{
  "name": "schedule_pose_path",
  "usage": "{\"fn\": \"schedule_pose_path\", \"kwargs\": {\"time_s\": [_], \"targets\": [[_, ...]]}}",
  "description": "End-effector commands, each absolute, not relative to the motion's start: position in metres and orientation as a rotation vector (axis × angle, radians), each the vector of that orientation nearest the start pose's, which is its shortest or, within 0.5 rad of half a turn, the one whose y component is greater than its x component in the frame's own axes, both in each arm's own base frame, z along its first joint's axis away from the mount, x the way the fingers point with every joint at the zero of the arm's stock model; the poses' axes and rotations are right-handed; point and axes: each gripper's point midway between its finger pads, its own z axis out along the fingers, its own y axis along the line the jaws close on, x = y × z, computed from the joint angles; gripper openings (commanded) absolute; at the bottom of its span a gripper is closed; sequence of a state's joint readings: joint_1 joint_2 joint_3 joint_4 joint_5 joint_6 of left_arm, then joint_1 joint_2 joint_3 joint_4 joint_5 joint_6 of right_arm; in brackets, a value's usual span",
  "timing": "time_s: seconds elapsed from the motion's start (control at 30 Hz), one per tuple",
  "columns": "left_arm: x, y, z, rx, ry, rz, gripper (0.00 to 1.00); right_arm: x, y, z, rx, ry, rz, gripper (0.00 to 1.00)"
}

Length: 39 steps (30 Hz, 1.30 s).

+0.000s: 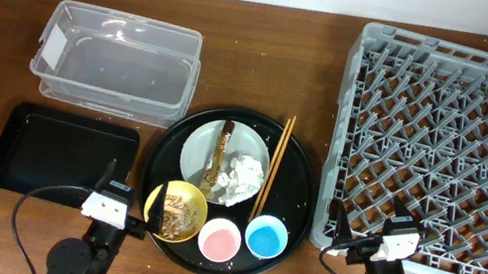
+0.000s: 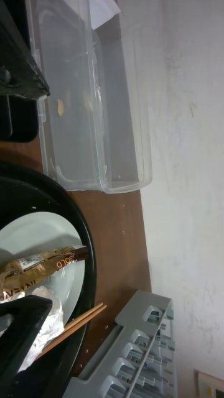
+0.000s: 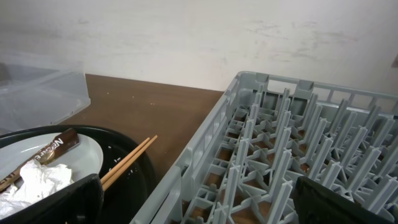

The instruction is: Sort waste into correct bins and load items into the dishwasher rack

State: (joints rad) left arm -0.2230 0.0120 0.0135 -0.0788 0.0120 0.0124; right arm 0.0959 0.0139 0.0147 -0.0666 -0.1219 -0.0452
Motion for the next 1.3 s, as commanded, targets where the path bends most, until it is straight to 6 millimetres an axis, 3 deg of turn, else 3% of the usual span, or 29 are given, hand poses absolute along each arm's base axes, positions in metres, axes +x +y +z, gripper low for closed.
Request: {"fn": "schedule_pose_path", "kwargs": {"time_s": [0.0,1.03,1.17,1.27], "targets": [[0.239,-0.057,0.156,0.223,1.638,-0.162,1.0,0.242,0.043,0.16,-0.203,1.621,0.134,0.98],[0.239,-0.057,0.156,0.223,1.638,-0.162,1.0,0.242,0.043,0.161,-0.203,1.615,0.134,0.98],[0.24,-0.056,0.165,0.211,1.602,-0.155,1.0,0.242,0.044,0.162,-0.208,1.613,0.14,0.98],[0.24,-0.058,0.168,0.22,1.59,-0.167,1.0,0.24,0.051,0.159,-0.164,1.632,0.246,0.98]]}}
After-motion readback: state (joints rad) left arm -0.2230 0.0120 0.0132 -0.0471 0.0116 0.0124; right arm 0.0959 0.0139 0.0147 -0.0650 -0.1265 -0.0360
